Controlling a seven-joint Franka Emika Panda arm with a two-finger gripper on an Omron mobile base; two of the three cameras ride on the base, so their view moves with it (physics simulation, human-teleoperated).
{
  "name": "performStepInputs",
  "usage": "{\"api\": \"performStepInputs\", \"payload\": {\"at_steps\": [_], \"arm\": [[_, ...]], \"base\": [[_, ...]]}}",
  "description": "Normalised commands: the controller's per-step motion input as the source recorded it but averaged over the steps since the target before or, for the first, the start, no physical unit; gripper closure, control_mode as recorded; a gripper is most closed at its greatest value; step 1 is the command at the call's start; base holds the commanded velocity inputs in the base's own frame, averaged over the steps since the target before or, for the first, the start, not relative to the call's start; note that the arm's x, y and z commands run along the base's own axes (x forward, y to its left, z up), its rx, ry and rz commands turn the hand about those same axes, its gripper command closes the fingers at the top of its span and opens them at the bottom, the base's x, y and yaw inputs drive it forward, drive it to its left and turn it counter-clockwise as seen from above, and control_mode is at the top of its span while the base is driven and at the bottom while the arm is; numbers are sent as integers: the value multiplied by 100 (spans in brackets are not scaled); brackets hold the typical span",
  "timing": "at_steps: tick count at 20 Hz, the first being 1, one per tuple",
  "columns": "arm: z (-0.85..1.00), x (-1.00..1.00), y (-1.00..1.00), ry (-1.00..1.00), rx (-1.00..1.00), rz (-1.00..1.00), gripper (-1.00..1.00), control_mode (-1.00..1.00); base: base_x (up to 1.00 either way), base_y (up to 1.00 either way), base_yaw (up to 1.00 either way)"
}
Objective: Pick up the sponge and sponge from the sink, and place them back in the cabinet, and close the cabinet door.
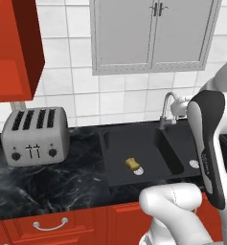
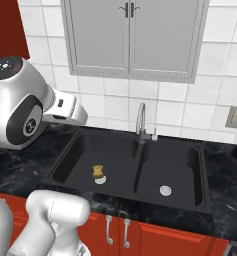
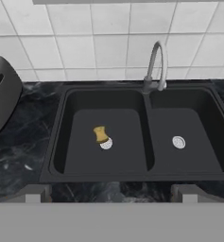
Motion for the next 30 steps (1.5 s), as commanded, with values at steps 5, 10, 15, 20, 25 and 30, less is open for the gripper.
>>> {"api": "performStepInputs", "payload": {"at_steps": [5, 10, 15, 20, 25, 30], "arm": [[0, 0, 0, 0, 0, 0, -100, 100], [0, 0, 0, 0, 0, 0, -100, 100], [0, 0, 0, 0, 0, 0, -100, 100], [-3, 21, 0, 0, 0, 0, -100, -100], [-9, 41, 0, 6, 0, 5, -100, -100], [-19, 37, 2, 17, 1, 16, -100, -100]], "base": [[23, 0, -11], [18, 0, -7], [4, 0, 0], [0, 0, 0], [0, 0, 0], [0, 0, 0]]}}
